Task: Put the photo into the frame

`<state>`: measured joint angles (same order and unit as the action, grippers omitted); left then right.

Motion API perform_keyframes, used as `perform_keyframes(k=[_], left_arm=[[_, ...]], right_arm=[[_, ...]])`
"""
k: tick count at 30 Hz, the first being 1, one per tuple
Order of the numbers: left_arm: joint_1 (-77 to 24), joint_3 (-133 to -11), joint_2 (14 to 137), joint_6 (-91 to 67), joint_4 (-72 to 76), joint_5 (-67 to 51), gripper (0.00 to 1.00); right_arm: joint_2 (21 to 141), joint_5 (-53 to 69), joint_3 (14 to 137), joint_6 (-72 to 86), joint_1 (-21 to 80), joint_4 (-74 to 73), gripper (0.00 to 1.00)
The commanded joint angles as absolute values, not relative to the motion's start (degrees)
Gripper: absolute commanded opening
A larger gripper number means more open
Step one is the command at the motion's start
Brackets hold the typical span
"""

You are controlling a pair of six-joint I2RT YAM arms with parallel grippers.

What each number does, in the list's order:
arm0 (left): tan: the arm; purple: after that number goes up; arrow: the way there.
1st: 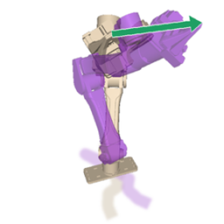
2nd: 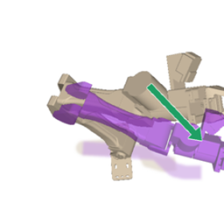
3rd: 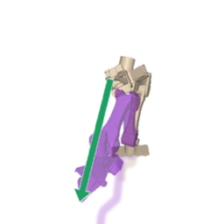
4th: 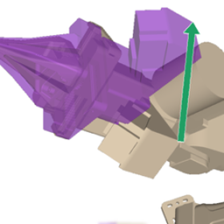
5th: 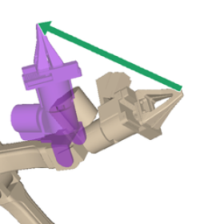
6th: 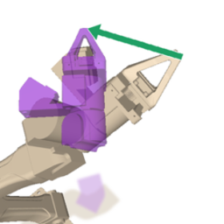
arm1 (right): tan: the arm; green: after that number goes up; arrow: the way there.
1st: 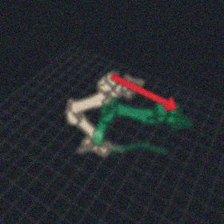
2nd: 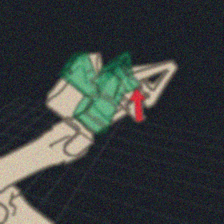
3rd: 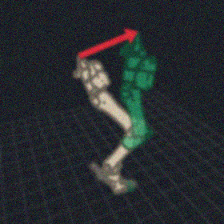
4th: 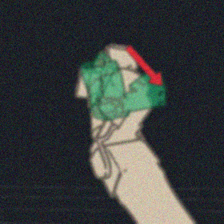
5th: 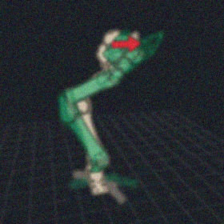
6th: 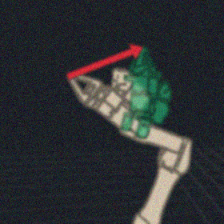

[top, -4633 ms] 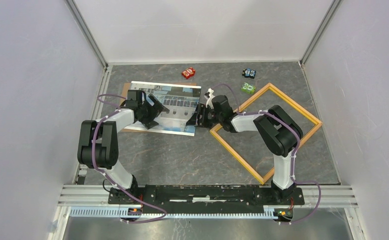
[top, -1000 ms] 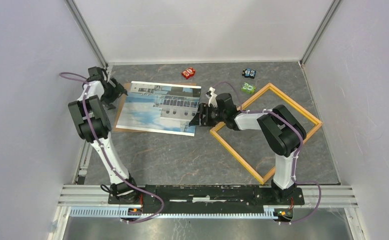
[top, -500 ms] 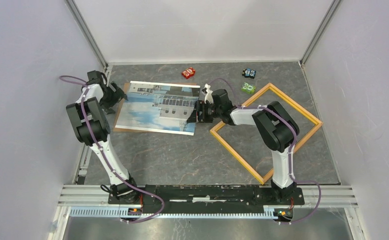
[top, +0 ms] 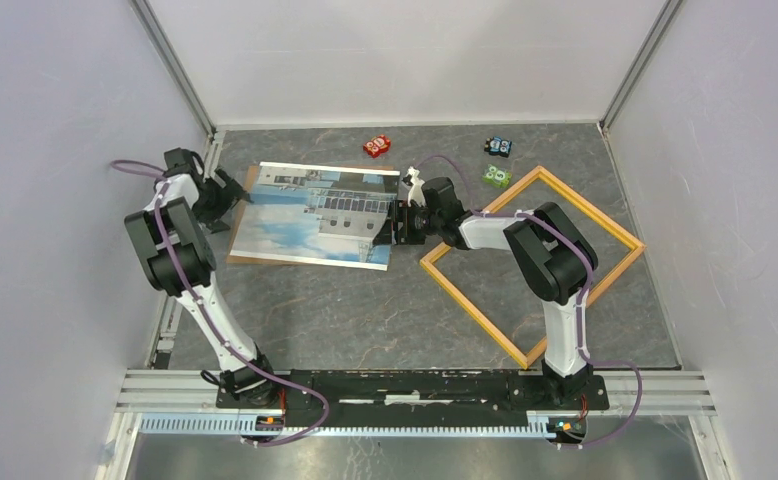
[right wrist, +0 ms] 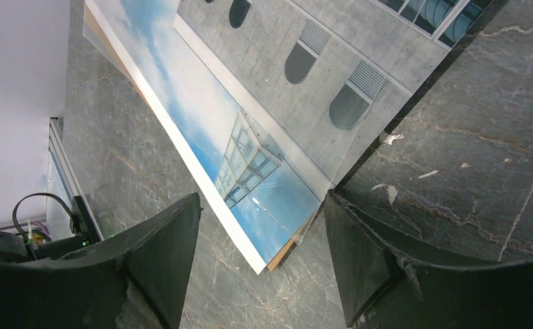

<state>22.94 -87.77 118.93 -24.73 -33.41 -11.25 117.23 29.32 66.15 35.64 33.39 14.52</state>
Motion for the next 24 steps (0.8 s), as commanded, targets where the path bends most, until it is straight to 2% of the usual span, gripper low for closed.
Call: perform_keyframes(k=[1, 6, 12, 18, 24], left_arm=[[27.2, -82.5, 114.2, -30.5, -29.0, -24.2, 0.97], [29.6, -78.2, 110.0, -33.1, -25.4, -31.0, 0.91], [29.7, -70.1, 103.4, -38.5, -18.9, -34.3, 0.9], [29.7, -61.5, 96.8, -39.8, -18.7, -29.9, 0.91], [29.7, -53.1, 94.9, -41.5, -18.3, -26.7, 0.92]], right_arm=[[117.5, 28.3, 64.9, 34.6, 33.5, 15.1, 0.73], [117.0, 29.0, 64.1, 35.2, 33.6, 16.1, 0.73], [116.1, 28.9, 63.6, 35.2, 33.5, 16.5, 0.73], [114.4, 26.3, 64.7, 32.0, 33.3, 12.6, 0.74], [114.1, 21.0, 70.5, 25.1, 32.2, 2.0, 0.76]])
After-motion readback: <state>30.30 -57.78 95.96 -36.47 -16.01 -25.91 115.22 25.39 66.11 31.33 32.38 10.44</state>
